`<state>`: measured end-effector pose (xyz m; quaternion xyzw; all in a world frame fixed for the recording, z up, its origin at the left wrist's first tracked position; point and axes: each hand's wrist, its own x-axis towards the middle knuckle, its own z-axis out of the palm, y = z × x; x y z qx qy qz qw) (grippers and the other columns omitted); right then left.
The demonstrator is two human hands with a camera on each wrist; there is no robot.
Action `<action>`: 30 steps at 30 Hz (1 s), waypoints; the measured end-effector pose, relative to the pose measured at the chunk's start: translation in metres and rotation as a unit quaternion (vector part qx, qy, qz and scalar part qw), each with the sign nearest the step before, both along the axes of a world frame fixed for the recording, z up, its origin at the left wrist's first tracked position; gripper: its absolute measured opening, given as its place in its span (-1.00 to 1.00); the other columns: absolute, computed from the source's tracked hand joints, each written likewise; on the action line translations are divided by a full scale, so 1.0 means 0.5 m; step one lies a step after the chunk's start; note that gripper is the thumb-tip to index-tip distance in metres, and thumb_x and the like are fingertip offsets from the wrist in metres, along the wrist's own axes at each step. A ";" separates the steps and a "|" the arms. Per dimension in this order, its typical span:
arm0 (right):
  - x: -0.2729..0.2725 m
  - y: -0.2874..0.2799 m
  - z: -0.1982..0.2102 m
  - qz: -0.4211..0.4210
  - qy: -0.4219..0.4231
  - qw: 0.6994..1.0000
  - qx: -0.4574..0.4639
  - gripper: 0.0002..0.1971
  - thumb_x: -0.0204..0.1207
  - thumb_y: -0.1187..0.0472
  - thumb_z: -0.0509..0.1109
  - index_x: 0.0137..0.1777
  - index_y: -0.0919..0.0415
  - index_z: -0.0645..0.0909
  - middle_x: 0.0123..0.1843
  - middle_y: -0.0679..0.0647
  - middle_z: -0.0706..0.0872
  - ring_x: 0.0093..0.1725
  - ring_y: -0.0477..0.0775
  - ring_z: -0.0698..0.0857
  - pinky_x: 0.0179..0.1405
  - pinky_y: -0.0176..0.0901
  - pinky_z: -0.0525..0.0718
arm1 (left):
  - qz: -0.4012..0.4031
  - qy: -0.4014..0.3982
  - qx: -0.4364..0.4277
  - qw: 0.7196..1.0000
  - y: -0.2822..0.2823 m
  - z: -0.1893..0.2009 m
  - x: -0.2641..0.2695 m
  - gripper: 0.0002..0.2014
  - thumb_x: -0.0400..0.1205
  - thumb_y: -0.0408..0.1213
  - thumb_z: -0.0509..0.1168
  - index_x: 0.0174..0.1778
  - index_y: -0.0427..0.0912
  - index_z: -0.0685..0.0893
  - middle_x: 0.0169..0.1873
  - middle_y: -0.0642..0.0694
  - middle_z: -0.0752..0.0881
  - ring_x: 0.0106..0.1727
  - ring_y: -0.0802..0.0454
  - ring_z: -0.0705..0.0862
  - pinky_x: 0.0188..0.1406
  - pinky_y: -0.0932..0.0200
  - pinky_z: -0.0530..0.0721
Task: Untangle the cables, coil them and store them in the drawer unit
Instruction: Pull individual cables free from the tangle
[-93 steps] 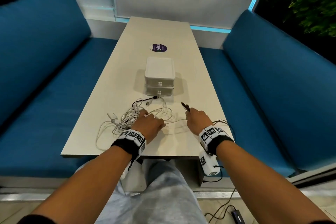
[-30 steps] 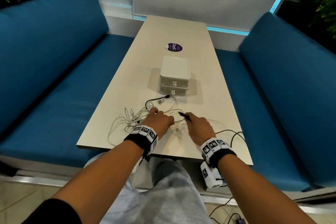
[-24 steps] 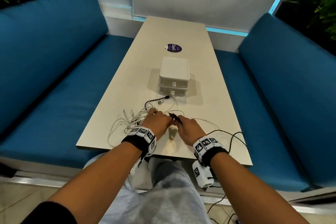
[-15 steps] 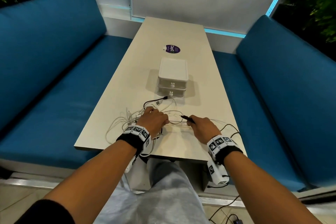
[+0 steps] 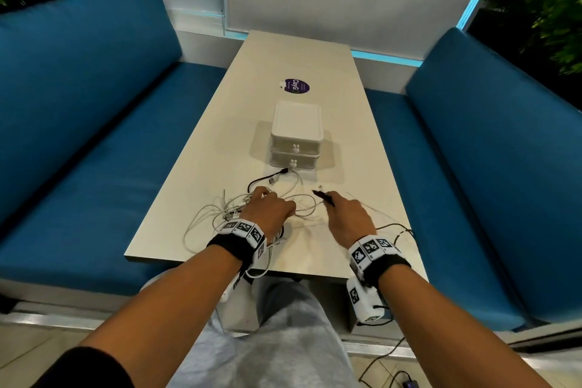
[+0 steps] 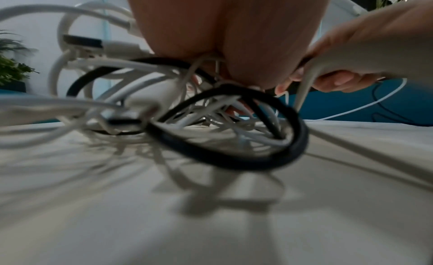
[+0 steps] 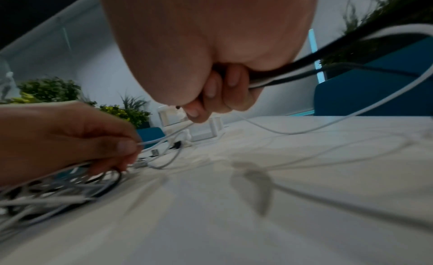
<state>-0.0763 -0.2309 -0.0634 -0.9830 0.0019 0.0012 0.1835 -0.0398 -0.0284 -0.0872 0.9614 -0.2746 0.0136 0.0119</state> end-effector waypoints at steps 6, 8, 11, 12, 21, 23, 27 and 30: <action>0.001 0.075 -0.020 0.075 0.045 0.995 0.055 -0.71 0.73 -0.02 0.08 0.21 0.11 0.53 -0.02 0.22 0.76 -0.04 0.32 0.69 -0.12 0.08 0.63 | -0.012 -0.017 -0.009 1.000 -0.005 0.013 -0.005 -0.78 0.71 -0.33 0.12 0.06 0.06 0.61 -0.01 0.05 0.74 0.13 -0.05 0.66 0.39 -0.07 0.23; 0.006 0.071 -0.020 0.077 0.053 0.993 0.070 -0.73 0.72 -0.02 0.11 0.15 0.12 0.54 -0.06 0.21 0.76 -0.09 0.30 0.69 -0.13 0.08 0.64 | -0.013 -0.030 -0.028 0.999 0.002 0.004 -0.007 -0.80 0.74 -0.26 0.14 0.09 0.07 0.64 0.07 0.06 0.69 0.19 -0.03 0.62 0.38 -0.06 0.22; 0.009 0.057 -0.016 0.082 0.055 0.993 0.061 -0.76 0.70 -0.06 0.12 0.04 0.05 0.52 -0.16 0.15 0.73 -0.17 0.24 0.67 -0.14 0.16 0.67 | -0.018 -0.043 -0.059 0.997 0.000 0.001 -0.008 -0.73 0.78 -0.09 0.09 0.17 -0.01 0.68 0.17 0.03 0.66 0.31 -0.06 0.53 0.40 -0.04 0.24; 0.011 0.051 -0.015 0.081 0.052 0.994 0.057 -0.76 0.69 -0.06 0.13 0.02 0.05 0.52 -0.18 0.15 0.72 -0.18 0.24 0.66 -0.15 0.17 0.67 | -0.022 -0.044 -0.060 0.997 -0.002 0.002 -0.007 -0.71 0.79 -0.07 0.07 0.17 -0.03 0.68 0.16 0.03 0.68 0.33 -0.05 0.52 0.41 -0.03 0.23; 0.009 -0.054 -0.007 0.002 0.054 0.997 0.061 -0.79 0.69 0.00 0.21 -0.02 0.07 0.60 -0.18 0.14 0.71 -0.20 0.23 0.66 -0.23 0.01 0.62 | -0.003 -0.033 -0.032 0.999 0.016 0.006 0.004 -0.78 0.73 -0.23 0.15 0.12 0.10 0.68 0.05 0.16 0.71 0.32 0.06 0.49 0.46 -0.11 0.01; 0.008 -0.079 -0.010 -0.033 0.054 0.996 0.060 -0.78 0.69 -0.01 0.20 0.04 0.08 0.62 -0.14 0.16 0.71 -0.19 0.23 0.66 -0.23 -0.01 0.62 | 0.006 -0.024 -0.029 0.999 0.020 0.011 0.006 -0.76 0.72 -0.22 0.15 0.16 0.12 0.67 0.10 0.16 0.71 0.32 0.07 0.50 0.46 -0.12 0.04; 0.006 -0.100 -0.024 -0.071 0.079 0.993 0.042 -0.75 0.68 -0.04 0.20 0.08 0.07 0.62 -0.07 0.19 0.72 -0.15 0.23 0.68 -0.21 -0.02 0.64 | 0.014 -0.013 0.006 1.000 0.018 0.015 -0.001 -0.76 0.68 -0.31 0.19 0.10 0.12 0.65 0.05 0.13 0.71 0.29 0.04 0.52 0.46 -0.15 0.05; 0.006 -0.079 -0.032 -0.070 0.078 0.994 0.021 -0.75 0.68 0.00 0.19 0.14 0.10 0.62 0.02 0.20 0.72 -0.06 0.25 0.69 -0.18 -0.06 0.61 | 0.022 -0.010 0.035 0.999 -0.003 0.019 -0.011 -0.64 0.57 -0.47 0.19 0.12 0.08 0.64 0.03 0.08 0.70 0.28 -0.01 0.51 0.53 -0.21 0.03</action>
